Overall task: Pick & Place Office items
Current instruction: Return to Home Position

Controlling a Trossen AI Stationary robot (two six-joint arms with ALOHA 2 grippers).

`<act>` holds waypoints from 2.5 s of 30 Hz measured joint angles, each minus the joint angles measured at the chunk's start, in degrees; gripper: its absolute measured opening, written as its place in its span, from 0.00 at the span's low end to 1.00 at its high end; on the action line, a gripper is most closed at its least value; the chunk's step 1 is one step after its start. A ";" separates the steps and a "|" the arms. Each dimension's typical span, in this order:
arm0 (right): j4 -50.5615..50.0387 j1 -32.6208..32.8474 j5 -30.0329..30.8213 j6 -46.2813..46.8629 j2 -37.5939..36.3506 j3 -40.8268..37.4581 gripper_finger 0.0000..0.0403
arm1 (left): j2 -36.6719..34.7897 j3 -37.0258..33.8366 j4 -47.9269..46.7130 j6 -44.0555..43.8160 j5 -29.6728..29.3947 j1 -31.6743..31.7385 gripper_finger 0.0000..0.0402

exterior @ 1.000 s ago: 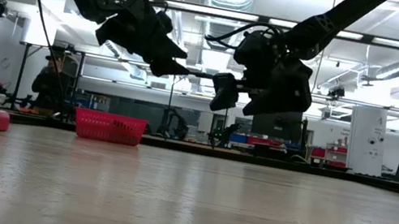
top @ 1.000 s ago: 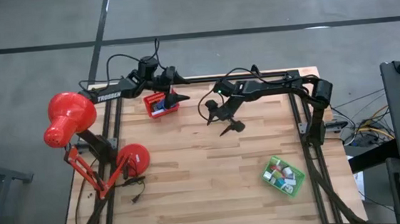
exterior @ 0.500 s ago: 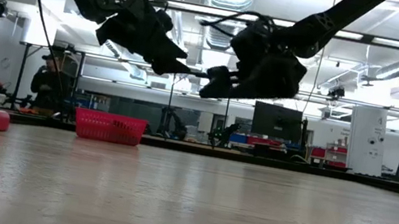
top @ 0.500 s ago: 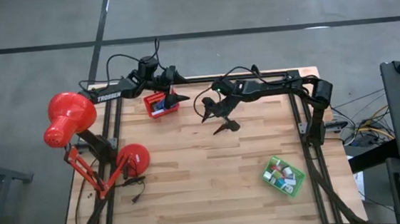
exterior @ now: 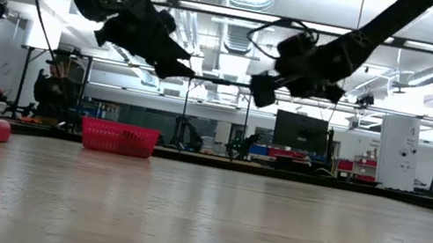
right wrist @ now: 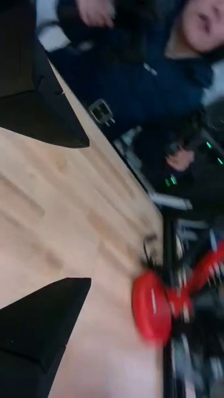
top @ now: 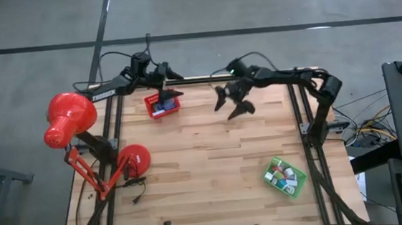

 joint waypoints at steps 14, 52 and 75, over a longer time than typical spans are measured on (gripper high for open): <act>0.33 -3.83 0.07 -3.97 -21.92 -10.09 0.87 | -15.67 -19.01 14.56 -5.81 4.05 2.96 0.98; 1.71 -7.27 -11.13 -11.71 -47.70 -41.10 0.87 | -44.78 -52.97 45.58 -29.87 2.06 -10.35 0.98; 61.01 -12.59 36.09 30.66 -53.64 -56.18 0.87 | -46.33 -52.97 45.28 -29.18 -0.11 -12.22 0.98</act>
